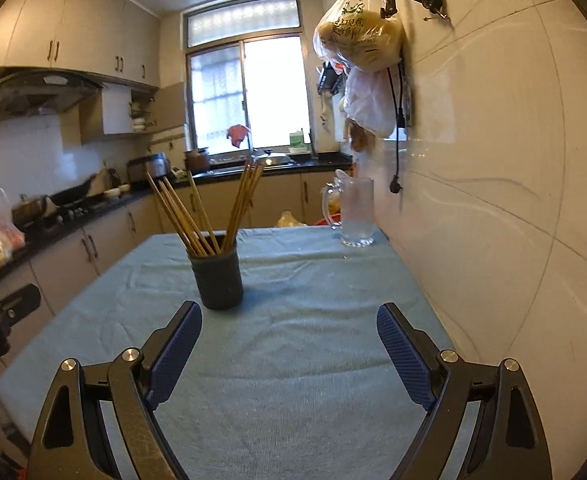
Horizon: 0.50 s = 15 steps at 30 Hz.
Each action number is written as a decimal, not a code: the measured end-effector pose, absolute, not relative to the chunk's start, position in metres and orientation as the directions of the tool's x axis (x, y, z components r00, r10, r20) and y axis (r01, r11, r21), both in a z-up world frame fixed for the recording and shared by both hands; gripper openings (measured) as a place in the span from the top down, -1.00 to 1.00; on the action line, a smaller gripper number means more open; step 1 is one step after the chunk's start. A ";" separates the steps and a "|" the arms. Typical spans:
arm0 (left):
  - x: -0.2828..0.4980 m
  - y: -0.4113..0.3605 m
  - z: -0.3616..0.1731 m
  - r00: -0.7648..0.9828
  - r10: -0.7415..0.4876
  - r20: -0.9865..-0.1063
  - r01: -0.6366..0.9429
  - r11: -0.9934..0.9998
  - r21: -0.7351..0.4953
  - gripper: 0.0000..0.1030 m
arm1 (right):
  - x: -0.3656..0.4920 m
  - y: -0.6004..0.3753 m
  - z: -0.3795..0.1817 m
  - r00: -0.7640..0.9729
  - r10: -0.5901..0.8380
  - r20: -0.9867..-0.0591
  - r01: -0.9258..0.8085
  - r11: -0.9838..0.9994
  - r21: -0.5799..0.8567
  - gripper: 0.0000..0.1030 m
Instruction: Organize utensils
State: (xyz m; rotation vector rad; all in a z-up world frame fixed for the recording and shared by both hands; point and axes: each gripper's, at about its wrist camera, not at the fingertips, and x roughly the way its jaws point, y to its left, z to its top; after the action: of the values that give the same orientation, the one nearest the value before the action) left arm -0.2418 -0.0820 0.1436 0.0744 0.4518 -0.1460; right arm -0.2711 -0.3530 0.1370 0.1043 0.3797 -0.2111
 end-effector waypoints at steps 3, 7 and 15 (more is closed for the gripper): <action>-0.239 -0.089 0.136 0.879 -0.135 -0.458 0.177 0.983 0.050 -1.00 | -0.269 -0.346 0.123 0.892 -0.221 -0.394 0.264 0.963 0.059 -0.82; -0.233 -0.093 0.126 0.865 -0.132 -0.485 0.183 0.981 0.058 -1.00 | -0.264 -0.345 0.110 0.873 -0.232 -0.429 0.281 0.958 0.053 -0.82; -0.224 -0.100 0.108 0.832 -0.144 -0.536 0.199 0.979 0.046 -1.00 | -0.259 -0.352 0.095 0.842 -0.255 -0.475 0.324 0.944 0.067 -0.83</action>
State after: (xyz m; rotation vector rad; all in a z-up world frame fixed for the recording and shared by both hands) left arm -0.2237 -0.1001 0.1085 0.1019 0.5593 -0.1823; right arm -0.2593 -0.3515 0.0949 0.1468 0.4808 -0.3068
